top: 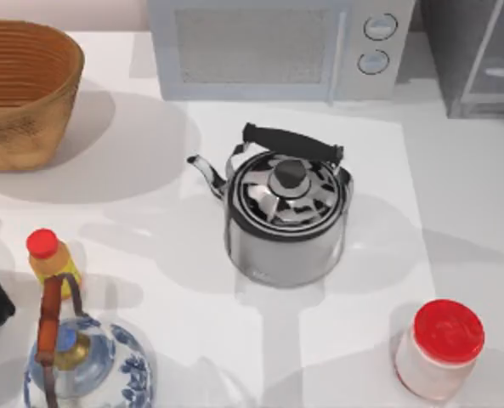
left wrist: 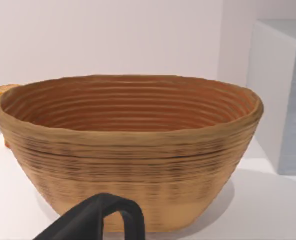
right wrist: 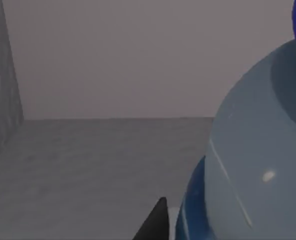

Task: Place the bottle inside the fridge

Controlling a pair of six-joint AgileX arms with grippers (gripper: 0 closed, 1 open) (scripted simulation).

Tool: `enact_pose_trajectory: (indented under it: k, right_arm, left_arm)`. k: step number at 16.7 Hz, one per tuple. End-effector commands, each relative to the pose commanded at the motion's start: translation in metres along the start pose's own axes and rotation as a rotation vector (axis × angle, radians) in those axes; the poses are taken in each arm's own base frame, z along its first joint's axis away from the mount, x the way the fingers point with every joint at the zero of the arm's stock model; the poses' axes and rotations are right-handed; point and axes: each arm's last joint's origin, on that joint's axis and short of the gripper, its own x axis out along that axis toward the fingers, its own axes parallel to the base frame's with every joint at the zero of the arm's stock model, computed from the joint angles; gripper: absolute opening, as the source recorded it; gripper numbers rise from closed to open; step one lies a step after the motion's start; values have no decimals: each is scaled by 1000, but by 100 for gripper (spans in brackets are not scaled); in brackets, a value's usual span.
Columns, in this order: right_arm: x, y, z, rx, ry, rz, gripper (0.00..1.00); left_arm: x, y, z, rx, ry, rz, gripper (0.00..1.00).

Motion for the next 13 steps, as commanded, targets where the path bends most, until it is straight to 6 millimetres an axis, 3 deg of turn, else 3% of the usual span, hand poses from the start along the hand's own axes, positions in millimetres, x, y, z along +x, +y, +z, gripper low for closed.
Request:
enact_pose_trajectory:
  k: [7,10,13]
  right_arm:
    - [70,4,22,-16,-70,29,1]
    - [83,2,15,-14,-36,9,1]
    - [84,2,15,-14,-34,7,1]
  left_arm:
    - [0,0,0,0,0,0,100]
    - [0,0,0,0,0,0,100]
    - [0,0,0,0,0,0,100]
